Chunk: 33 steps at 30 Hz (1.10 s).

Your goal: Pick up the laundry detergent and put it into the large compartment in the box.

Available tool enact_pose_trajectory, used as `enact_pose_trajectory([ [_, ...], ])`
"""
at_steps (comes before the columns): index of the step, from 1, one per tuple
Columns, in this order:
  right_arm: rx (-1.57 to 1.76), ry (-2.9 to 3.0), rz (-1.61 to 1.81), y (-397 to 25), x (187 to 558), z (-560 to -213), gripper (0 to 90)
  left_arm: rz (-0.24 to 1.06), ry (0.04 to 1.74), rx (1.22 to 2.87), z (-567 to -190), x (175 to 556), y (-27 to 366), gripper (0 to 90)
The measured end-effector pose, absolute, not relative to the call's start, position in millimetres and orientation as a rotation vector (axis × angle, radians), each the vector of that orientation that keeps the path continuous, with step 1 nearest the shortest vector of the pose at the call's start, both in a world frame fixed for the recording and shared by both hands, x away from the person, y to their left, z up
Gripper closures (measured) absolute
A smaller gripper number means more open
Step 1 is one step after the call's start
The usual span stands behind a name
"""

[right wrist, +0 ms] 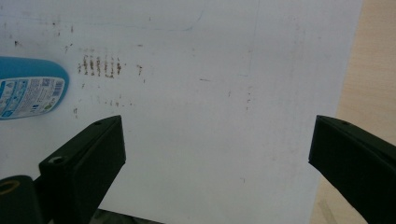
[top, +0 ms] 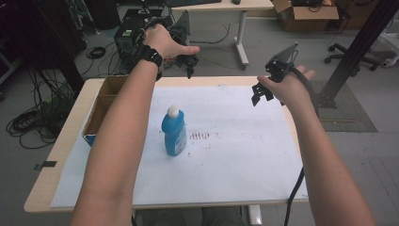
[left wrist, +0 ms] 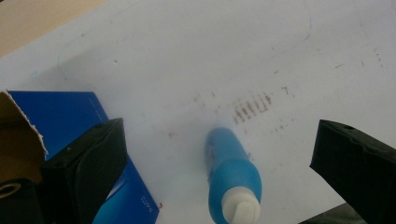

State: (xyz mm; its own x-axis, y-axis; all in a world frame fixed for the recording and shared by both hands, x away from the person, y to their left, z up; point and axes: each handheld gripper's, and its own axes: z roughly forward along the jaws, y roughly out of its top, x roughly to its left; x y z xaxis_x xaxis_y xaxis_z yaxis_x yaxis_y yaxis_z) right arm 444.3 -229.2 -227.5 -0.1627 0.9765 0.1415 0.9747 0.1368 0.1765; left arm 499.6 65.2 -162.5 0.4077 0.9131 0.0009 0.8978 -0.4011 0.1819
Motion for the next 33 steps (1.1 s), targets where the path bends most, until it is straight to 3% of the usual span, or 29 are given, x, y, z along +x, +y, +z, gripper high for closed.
enact_pose_trajectory([
  [33, 1.992, 2.364, 0.399, -228, 420, -226, 3.7, 0.183, 1.622, 2.552, -166, 454, 67, 4.1],
])
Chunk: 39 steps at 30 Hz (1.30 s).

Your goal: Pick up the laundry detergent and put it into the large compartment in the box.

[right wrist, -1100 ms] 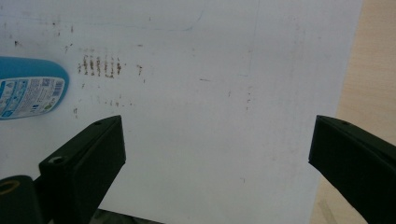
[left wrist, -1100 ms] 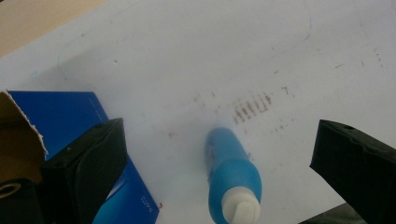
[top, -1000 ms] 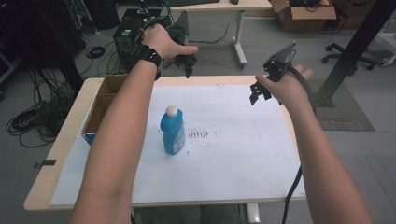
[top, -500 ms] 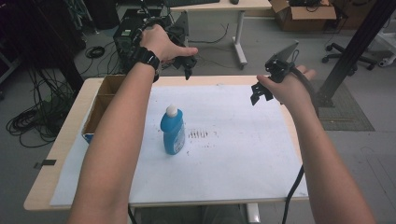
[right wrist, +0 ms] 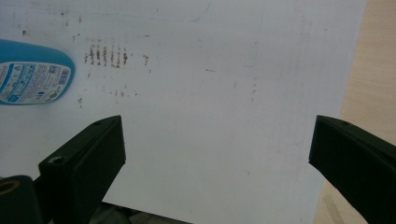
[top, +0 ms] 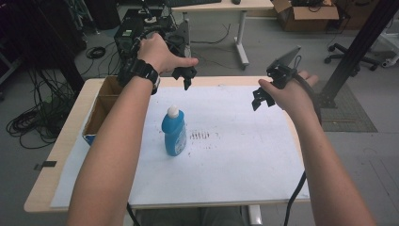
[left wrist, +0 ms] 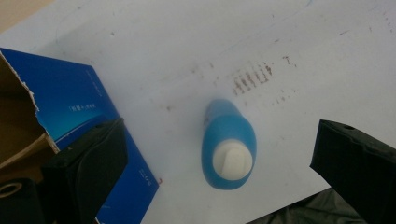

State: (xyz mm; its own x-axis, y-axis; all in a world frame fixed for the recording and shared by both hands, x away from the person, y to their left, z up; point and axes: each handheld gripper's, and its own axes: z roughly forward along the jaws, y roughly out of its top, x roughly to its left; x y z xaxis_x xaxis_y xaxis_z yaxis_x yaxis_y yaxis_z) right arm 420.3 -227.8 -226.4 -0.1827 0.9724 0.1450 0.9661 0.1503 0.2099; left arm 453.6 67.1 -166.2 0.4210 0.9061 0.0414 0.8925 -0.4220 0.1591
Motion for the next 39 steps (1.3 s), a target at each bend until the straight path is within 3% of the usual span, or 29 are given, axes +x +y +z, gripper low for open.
enact_pose_trajectory([
  [39, 1.938, 2.417, 0.415, -217, 408, -242, 3.6, 0.188, 1.677, 2.601, -223, 427, 63, 4.3],
])
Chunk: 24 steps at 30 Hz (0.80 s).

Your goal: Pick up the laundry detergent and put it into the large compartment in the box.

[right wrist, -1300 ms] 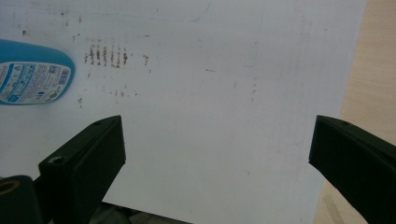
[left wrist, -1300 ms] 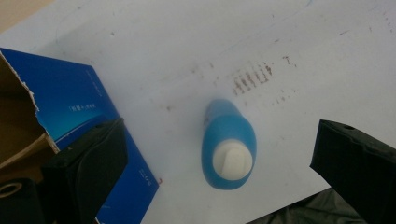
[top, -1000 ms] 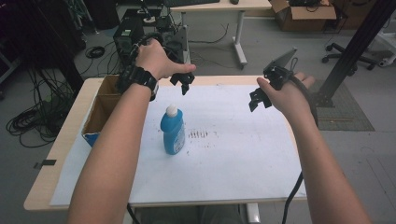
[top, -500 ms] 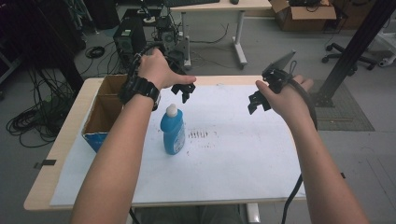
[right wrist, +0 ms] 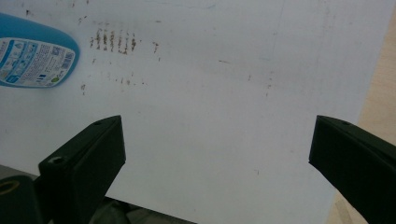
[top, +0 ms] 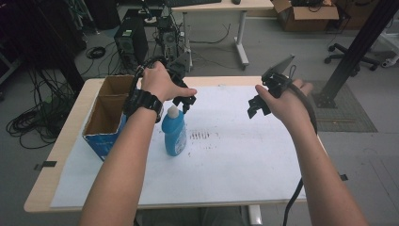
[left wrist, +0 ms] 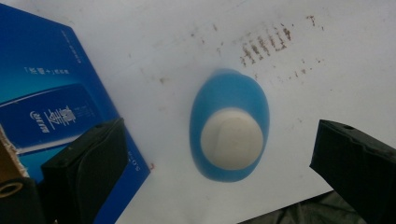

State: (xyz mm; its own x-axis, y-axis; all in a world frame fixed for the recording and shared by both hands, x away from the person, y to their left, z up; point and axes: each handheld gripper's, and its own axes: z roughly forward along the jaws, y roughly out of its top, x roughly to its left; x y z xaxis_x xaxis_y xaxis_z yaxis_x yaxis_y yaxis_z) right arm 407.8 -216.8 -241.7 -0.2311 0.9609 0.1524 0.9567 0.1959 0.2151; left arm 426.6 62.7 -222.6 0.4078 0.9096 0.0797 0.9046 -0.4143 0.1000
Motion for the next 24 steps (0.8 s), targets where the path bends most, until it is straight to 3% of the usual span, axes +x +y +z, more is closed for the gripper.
enact_pose_trajectory([
  [24, 1.925, 2.455, 0.416, -216, 407, -260, 3.7, 0.107, 1.69, 2.616, -265, 424, 63, 4.3],
])
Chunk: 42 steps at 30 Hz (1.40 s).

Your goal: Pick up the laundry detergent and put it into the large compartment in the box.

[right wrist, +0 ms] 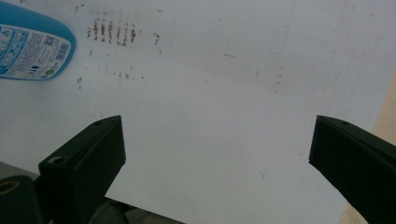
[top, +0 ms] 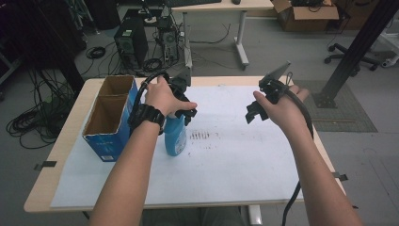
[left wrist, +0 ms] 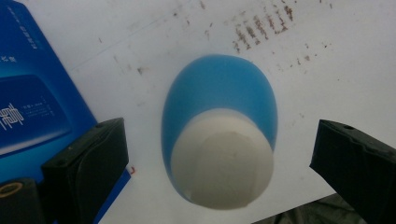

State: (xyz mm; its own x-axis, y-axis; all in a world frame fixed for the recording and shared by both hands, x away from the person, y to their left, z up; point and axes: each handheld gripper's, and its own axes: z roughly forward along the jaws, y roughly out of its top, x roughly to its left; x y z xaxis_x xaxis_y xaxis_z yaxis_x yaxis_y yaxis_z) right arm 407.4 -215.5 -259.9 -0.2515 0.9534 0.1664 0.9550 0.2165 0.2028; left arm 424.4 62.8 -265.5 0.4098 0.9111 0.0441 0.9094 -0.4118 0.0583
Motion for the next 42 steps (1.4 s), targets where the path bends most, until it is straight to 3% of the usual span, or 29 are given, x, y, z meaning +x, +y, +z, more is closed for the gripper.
enact_pose_trajectory([
  [23, -1.911, -2.435, -0.406, -217, 408, -270, 3.7, 0.091, 1.691, 2.616, -280, 426, 61, 4.8],
  [42, -1.908, -2.433, -0.408, -218, 408, -273, 3.7, 0.093, 1.694, 2.629, -281, 427, 60, 12.8],
])
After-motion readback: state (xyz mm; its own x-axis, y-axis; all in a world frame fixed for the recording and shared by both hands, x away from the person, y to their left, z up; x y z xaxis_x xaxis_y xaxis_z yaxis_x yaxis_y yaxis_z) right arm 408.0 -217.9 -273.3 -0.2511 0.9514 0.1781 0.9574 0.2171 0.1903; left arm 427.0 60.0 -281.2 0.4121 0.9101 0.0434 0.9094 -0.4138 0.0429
